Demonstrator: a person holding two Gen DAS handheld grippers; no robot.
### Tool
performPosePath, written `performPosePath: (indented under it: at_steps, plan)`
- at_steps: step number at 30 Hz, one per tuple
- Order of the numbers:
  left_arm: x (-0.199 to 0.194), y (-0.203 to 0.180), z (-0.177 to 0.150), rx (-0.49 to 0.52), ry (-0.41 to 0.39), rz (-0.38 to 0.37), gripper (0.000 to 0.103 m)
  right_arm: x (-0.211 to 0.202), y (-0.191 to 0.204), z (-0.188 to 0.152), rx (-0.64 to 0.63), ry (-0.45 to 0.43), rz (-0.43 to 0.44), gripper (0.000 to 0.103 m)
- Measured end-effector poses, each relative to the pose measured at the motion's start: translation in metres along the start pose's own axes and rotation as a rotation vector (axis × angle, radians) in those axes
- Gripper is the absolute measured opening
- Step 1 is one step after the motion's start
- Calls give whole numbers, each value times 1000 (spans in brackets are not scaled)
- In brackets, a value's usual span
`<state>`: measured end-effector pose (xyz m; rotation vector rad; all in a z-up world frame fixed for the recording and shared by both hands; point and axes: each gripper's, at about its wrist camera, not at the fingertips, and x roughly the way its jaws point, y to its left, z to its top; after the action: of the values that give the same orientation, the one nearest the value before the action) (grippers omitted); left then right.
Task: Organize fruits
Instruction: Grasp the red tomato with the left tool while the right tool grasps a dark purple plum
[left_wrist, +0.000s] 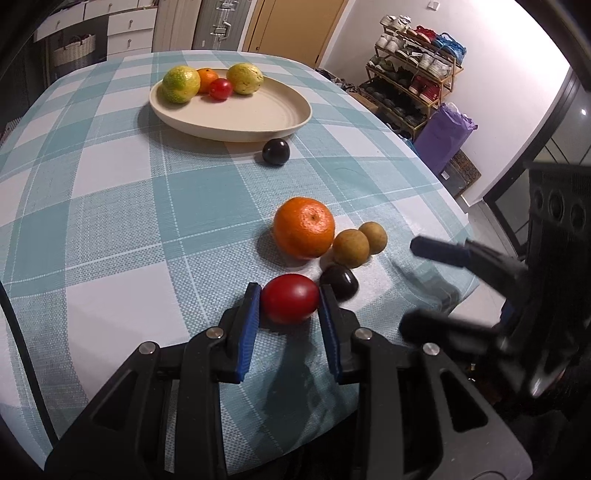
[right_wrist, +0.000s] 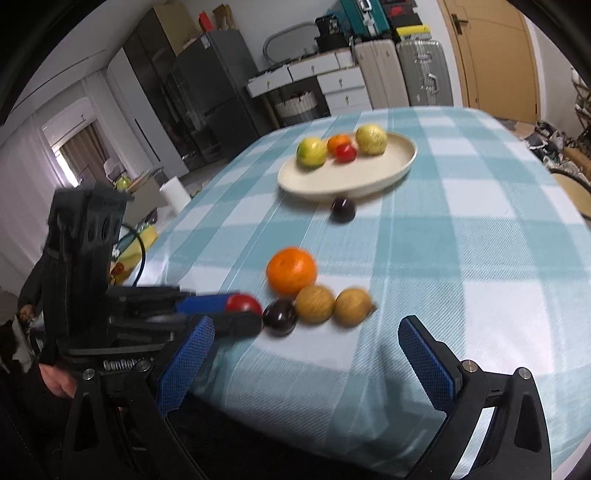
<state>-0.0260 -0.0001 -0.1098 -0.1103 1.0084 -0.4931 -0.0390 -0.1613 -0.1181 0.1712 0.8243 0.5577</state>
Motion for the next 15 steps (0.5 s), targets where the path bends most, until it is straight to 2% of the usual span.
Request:
performPosePath:
  at_steps: [10, 12, 15]
  plan:
    - [-11, 16, 1, -43, -23, 15, 28, 16, 14, -6, -23, 41, 39, 101]
    - [-15, 18, 1, -47, -31, 23, 28, 18, 16, -5, -28, 43, 56, 97]
    - [-22, 22, 3, -53, -43, 31, 28, 24, 19, -4, -36, 67, 74, 85]
